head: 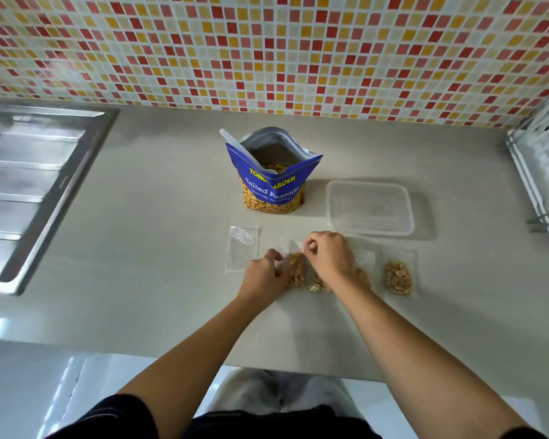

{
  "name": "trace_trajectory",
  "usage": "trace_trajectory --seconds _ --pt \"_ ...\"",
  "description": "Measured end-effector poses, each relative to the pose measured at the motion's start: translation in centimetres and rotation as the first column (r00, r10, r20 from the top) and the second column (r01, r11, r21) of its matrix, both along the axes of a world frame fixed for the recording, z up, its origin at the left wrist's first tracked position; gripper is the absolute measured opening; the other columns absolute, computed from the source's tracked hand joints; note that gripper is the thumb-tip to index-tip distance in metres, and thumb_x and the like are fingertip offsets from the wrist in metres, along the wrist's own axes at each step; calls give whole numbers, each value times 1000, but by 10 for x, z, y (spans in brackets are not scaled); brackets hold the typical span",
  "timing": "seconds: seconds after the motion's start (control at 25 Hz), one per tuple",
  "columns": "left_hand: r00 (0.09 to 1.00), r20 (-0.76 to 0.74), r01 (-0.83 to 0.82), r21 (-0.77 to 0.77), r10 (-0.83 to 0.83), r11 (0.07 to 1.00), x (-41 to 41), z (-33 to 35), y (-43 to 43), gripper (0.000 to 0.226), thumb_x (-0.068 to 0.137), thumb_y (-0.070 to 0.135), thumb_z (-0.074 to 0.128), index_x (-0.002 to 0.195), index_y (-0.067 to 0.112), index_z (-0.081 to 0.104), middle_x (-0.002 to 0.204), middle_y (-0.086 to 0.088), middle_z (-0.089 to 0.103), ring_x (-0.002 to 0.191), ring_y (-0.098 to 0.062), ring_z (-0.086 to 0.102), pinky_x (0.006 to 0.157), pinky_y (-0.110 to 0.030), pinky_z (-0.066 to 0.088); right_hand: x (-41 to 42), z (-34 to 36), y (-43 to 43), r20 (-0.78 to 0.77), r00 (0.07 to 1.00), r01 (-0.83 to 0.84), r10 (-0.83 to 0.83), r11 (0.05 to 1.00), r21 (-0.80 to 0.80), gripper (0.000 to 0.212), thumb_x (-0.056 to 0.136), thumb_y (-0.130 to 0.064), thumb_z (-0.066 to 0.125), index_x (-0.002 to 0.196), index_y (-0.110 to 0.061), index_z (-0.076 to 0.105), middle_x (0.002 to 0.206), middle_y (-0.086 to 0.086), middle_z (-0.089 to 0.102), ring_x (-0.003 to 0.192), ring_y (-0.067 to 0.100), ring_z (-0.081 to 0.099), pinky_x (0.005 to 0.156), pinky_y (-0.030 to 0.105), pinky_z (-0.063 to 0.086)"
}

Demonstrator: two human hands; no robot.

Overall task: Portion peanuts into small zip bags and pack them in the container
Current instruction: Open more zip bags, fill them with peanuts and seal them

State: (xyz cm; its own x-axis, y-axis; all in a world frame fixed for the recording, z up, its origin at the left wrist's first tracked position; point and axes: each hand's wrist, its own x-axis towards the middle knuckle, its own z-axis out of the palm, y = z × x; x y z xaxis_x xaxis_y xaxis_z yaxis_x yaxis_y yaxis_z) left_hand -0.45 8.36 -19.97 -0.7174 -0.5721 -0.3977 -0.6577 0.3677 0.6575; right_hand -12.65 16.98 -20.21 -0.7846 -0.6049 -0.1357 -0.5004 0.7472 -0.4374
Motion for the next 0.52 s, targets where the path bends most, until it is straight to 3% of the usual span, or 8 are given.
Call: trace_trajectory --seconds 0.12,0.28,0.4,0.52 --pt "1000 -7 19 -152 -21 988 3 4 -20 32 89 31 56 114 11 55 96 -13 67 86 -29 62 73 -31 48 0 4 -4 -43 998 -54 53 998 -43 25 82 -20 64 107 -15 65 105 7 65 99 27 59 80 35 52" --pt "995 -95 -26 -353 -8 935 10 4 -79 27 87 12 57 113 6 63 111 -16 63 98 -34 60 84 -35 46 8 11 -27 0 986 -162 165 966 -200 20 84 -13 60 101 -10 69 101 11 66 89 29 64 81 36 52" --pt "996 -37 61 -384 -81 921 16 1 -111 33 86 6 55 118 8 62 119 -15 60 107 -34 56 90 -35 44 27 7 -55 88 961 -250 262 960 -126 29 88 -18 57 115 -13 64 111 10 62 95 28 62 87 34 48" --pt "977 -29 185 -358 -209 915 14 -1 -125 35 83 6 59 118 8 63 116 -16 59 102 -33 58 88 -32 45 43 -1 -78 139 968 -202 210 977 -71 41 90 -20 54 132 -15 51 125 11 51 110 29 55 95 35 43"
